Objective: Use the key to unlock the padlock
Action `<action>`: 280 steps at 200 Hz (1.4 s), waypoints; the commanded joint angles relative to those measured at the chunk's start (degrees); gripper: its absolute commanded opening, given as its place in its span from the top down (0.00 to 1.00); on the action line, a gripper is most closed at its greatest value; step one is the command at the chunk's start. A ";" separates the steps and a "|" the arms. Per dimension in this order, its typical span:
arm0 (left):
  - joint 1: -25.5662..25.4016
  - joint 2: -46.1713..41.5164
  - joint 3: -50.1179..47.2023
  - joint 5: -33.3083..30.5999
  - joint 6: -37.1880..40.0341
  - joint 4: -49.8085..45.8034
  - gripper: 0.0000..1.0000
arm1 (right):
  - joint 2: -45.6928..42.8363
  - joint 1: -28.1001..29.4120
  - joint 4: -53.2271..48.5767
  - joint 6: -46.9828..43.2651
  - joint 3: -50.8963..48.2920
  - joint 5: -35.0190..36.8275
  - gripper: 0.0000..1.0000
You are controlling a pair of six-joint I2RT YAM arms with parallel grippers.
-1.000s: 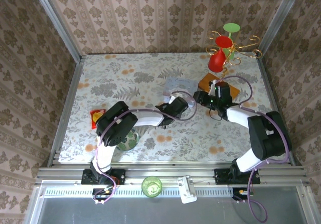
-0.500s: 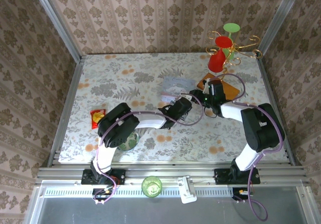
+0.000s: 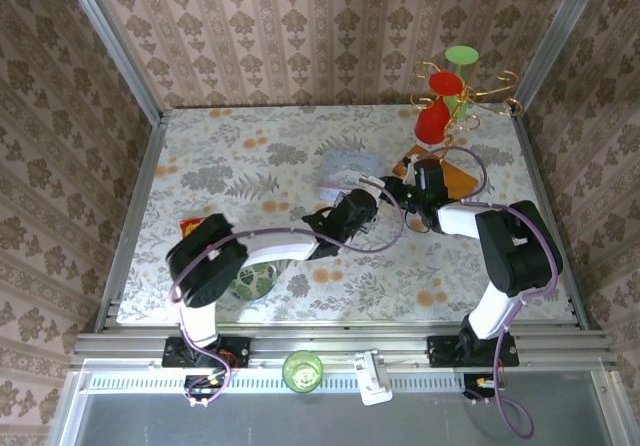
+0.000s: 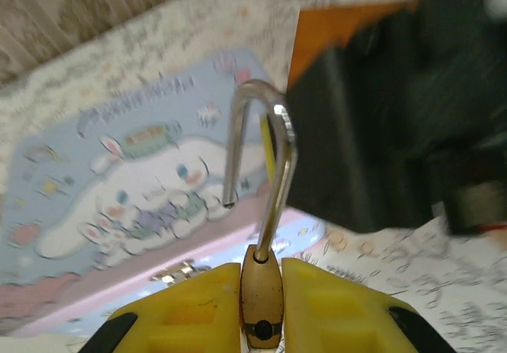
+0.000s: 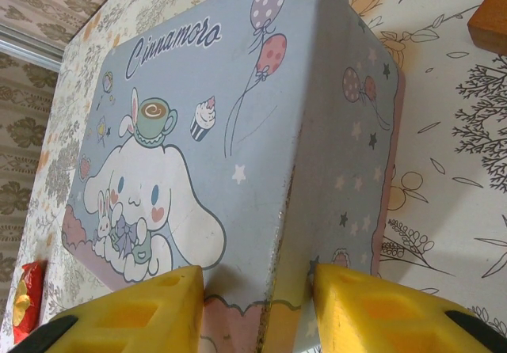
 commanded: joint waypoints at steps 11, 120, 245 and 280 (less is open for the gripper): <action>0.18 -9.85 -6.73 -0.75 -5.01 2.24 0.83 | 2.20 0.27 -1.82 0.34 -1.40 0.58 0.60; -2.66 0.38 1.74 14.97 -35.96 -39.47 0.84 | -8.13 0.13 -11.38 -4.35 -2.53 2.59 0.57; -3.24 -10.34 4.85 10.91 -30.23 -39.82 0.41 | -25.11 -1.61 -21.10 -7.75 -6.88 4.39 0.50; 5.58 -24.31 -4.73 14.85 -21.75 -32.98 0.24 | -30.23 -6.10 -25.43 -11.65 -7.41 6.19 0.35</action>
